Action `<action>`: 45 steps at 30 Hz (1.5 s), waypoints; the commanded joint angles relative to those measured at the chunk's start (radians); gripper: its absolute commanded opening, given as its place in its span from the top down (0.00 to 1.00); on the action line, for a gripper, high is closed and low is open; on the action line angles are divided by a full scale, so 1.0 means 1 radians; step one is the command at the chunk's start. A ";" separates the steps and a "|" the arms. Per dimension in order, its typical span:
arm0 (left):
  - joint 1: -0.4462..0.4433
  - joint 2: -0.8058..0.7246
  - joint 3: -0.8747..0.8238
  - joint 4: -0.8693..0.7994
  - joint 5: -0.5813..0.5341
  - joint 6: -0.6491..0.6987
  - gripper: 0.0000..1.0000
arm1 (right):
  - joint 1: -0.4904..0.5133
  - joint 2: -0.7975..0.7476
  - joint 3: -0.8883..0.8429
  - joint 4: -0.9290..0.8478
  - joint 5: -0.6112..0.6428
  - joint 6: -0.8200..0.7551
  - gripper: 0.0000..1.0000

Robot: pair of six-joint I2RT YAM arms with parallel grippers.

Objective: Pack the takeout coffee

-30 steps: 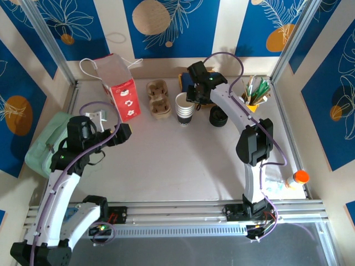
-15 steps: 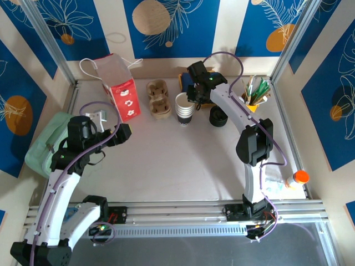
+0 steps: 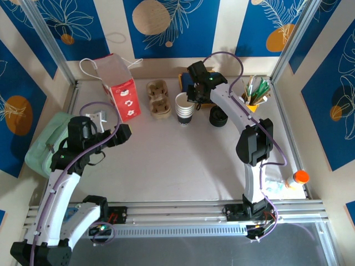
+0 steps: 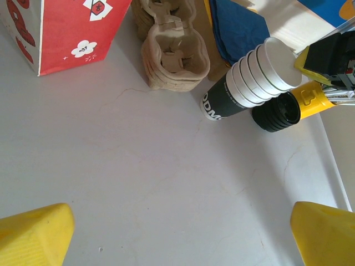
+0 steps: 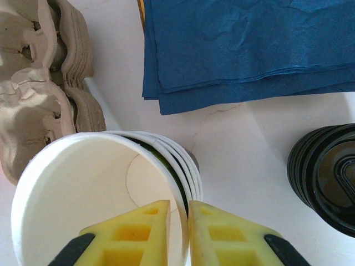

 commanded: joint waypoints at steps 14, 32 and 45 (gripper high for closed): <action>-0.010 -0.010 0.032 -0.017 0.005 -0.016 0.01 | -0.013 0.012 -0.008 0.012 -0.024 -0.006 0.78; -0.011 -0.013 0.046 -0.021 0.008 -0.021 0.01 | -0.012 0.019 0.032 -0.008 -0.038 -0.024 0.90; -0.010 -0.012 0.079 -0.045 -0.004 -0.010 0.01 | 0.005 -0.060 0.111 -0.068 -0.027 -0.070 0.95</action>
